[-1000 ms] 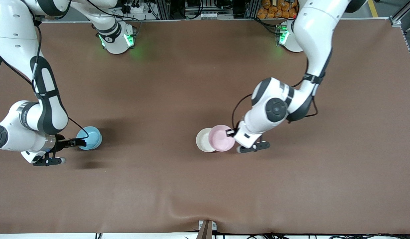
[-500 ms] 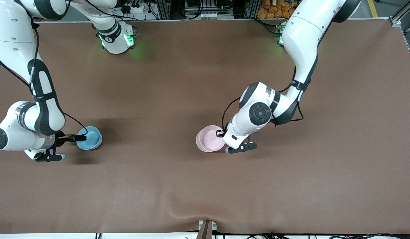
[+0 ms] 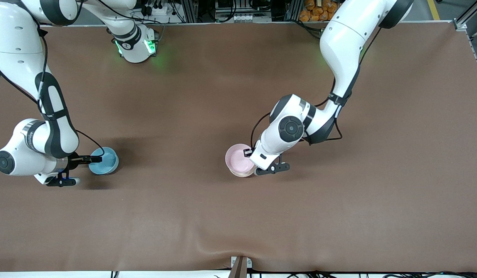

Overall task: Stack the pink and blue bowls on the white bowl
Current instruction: 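Carry the pink bowl with the left gripper and lower it into the white bowl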

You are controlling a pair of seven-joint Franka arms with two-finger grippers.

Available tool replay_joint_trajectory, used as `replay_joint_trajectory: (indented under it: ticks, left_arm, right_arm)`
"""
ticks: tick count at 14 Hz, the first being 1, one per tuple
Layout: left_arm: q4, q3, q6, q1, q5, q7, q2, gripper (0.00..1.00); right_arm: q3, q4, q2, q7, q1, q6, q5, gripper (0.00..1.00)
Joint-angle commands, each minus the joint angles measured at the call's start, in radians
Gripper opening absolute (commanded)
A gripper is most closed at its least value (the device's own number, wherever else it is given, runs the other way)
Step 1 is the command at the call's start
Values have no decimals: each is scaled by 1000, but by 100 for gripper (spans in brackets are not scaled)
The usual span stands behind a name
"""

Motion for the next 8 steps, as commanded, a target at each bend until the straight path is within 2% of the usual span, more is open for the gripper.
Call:
replay_joint_trajectory:
  ticks: [1, 6, 8]
  left_arm:
    - [26, 15, 14, -13, 40, -23, 22, 0]
    - [25, 14, 20, -11, 57, -26, 35, 0]
    - [22, 14, 46, -13, 59, -25, 43, 0]
  right_arm:
    - [12, 6, 2, -2, -21, -12, 34, 0]
    - [13, 13, -6, -10, -18, -63, 36, 0]
    - [15, 23, -24, -22, -12, -125, 41, 0]
